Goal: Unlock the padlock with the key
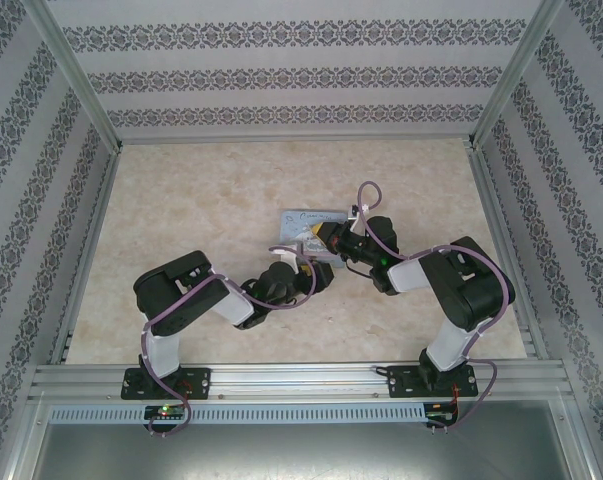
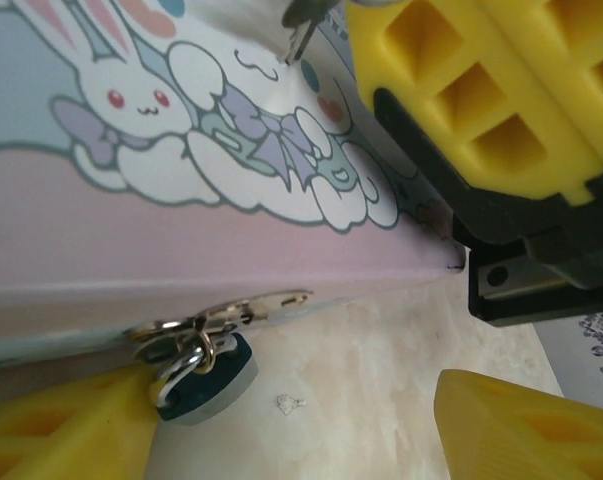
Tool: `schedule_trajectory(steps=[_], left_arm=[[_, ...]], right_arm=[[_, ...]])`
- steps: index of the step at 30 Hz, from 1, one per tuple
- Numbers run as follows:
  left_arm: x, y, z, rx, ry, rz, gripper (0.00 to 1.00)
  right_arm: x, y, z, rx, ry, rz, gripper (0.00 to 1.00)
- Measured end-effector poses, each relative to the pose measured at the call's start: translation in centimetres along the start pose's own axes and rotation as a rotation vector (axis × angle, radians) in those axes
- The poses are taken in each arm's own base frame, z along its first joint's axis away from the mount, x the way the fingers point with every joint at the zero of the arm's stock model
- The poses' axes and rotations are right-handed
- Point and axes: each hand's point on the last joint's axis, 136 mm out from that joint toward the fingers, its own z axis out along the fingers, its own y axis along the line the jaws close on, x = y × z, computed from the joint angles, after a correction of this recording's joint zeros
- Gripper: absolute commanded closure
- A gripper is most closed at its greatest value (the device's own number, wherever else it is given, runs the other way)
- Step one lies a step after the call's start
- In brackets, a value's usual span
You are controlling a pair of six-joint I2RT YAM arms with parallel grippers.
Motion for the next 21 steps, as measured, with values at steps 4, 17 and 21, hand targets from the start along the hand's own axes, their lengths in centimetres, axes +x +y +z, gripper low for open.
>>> schedule_trajectory(steps=[4, 17, 21], left_arm=[[0.2, -0.3, -0.3, 0.025, 0.005, -0.027, 0.28], [-0.5, -1.5, -0.5, 0.082, -0.021, -0.107, 0.31], [-0.6, -1.1, -0.5, 0.067, -0.031, -0.13, 0.34]], right_arm=[[0.0, 0.0, 0.0, -0.002, -0.001, -0.001, 1.0], [-0.1, 0.1, 0.1, -0.012, -0.004, -0.003, 1.0], [-0.1, 0.2, 0.1, -0.019, -0.006, 0.0, 1.0]])
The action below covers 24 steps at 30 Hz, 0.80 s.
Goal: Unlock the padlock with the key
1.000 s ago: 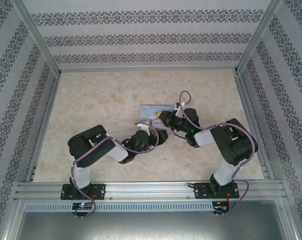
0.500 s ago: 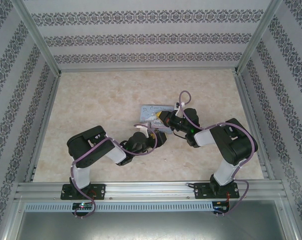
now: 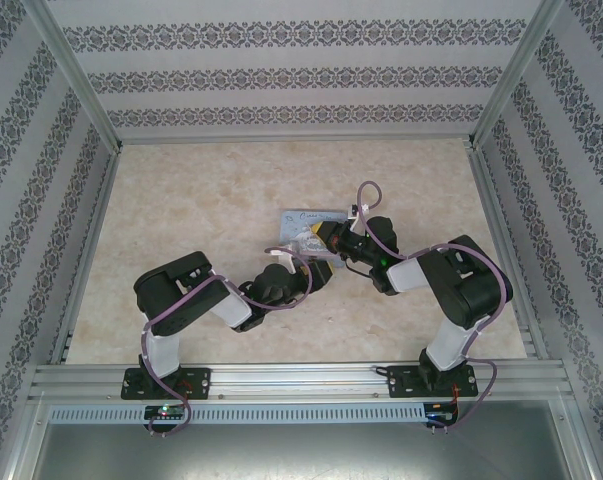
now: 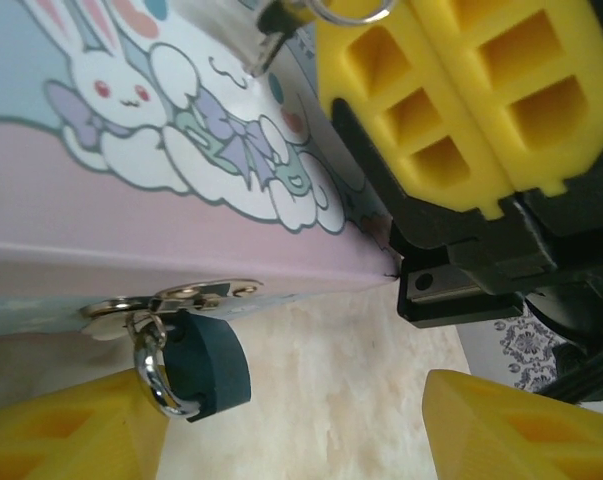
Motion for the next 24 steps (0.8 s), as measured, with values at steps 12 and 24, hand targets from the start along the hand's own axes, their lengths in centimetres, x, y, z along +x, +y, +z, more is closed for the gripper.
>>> schedule_trajectory(steps=[12, 24], left_arm=[[-0.1, 2.0, 0.1, -0.078, -0.031, -0.031, 0.44], [-0.2, 2.8, 0.5, -0.125, -0.035, -0.014, 0.56]], right_arm=[[-0.1, 0.1, 0.1, -0.008, -0.002, 0.006, 1.0], [-0.1, 0.1, 0.1, -0.012, -0.004, 0.008, 1.0]])
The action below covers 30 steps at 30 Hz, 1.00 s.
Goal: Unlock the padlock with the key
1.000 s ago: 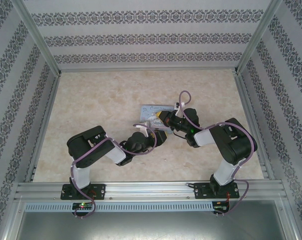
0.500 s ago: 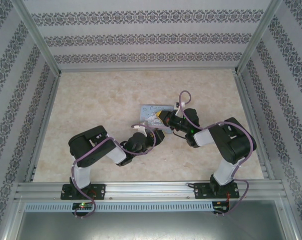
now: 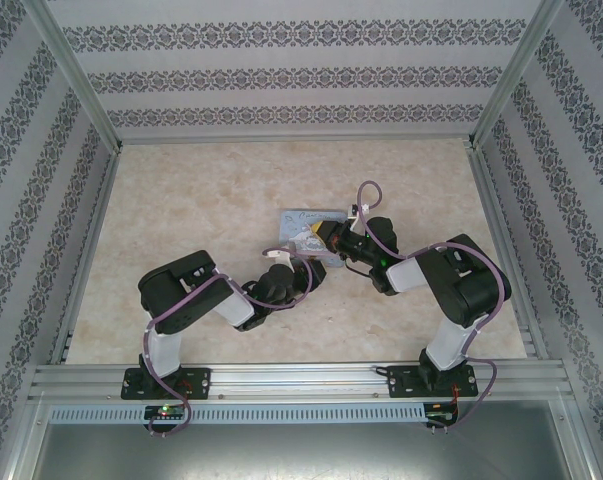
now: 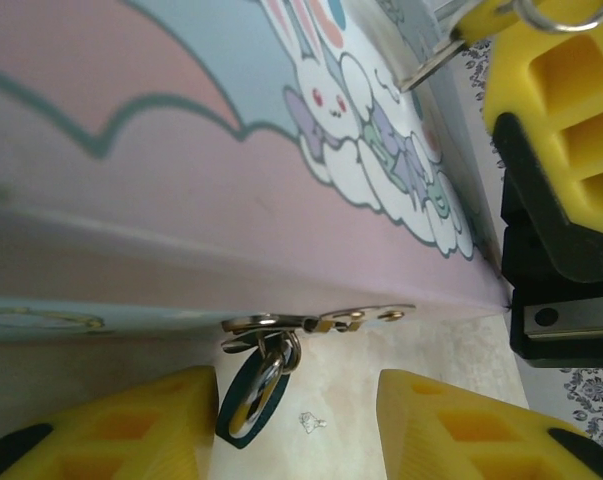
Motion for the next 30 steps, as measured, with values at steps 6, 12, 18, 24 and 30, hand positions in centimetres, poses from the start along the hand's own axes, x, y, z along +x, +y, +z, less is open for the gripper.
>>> schedule_trajectory(steps=[6, 12, 18, 24, 30], left_arm=[[-0.1, 0.2, 0.4, -0.014, -0.011, 0.005, 0.62], [-0.1, 0.4, 0.7, -0.021, -0.018, 0.007, 0.67], [-0.1, 0.8, 0.8, -0.031, -0.023, 0.01, 0.75], [-0.1, 1.0, 0.8, -0.038, -0.027, 0.01, 0.81], [-0.3, 0.7, 0.9, -0.026, -0.033, -0.004, 0.9]], right_arm=[[0.0, 0.0, 0.0, -0.002, -0.001, -0.001, 1.0], [0.0, 0.0, 0.0, -0.003, -0.001, 0.0, 1.0], [0.0, 0.0, 0.1, -0.006, -0.002, -0.001, 1.0], [-0.1, 0.1, 0.1, -0.012, -0.004, -0.003, 1.0], [-0.1, 0.1, 0.1, -0.012, -0.003, 0.003, 1.0]])
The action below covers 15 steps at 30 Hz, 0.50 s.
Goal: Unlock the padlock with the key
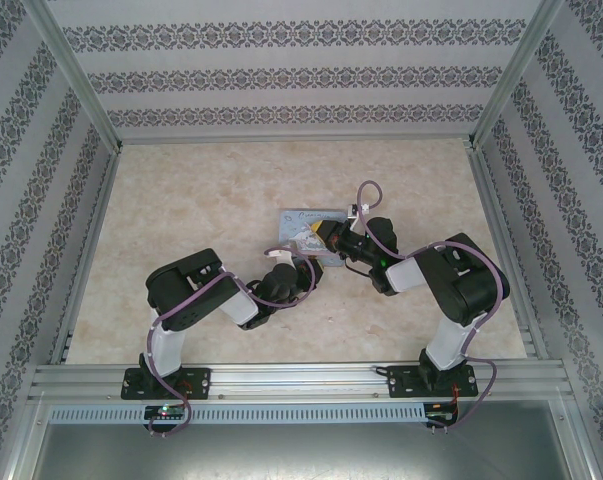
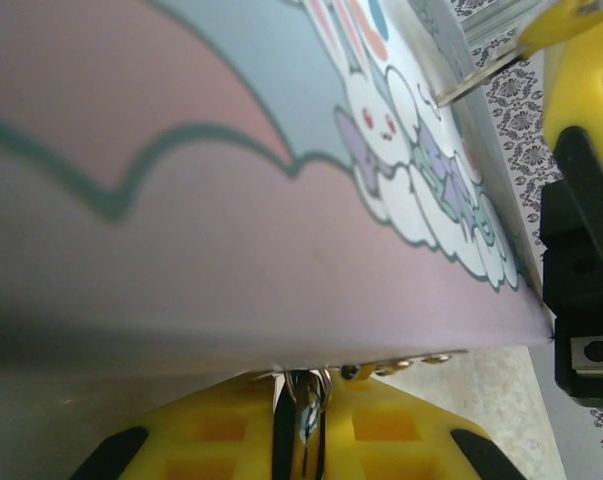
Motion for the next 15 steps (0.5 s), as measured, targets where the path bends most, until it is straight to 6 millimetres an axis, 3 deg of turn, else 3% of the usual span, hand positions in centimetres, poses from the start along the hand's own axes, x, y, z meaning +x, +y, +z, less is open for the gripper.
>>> schedule_trajectory(steps=[7, 15], left_arm=[[0.0, 0.0, -0.1, 0.006, 0.0, -0.035, 1.0], [-0.7, 0.7, -1.2, -0.013, 0.001, -0.069, 1.0]], right_arm=[[0.0, 0.5, -0.3, 0.004, 0.002, 0.013, 1.0], [0.6, 4.7, -2.7, -0.076, -0.005, -0.034, 1.0]])
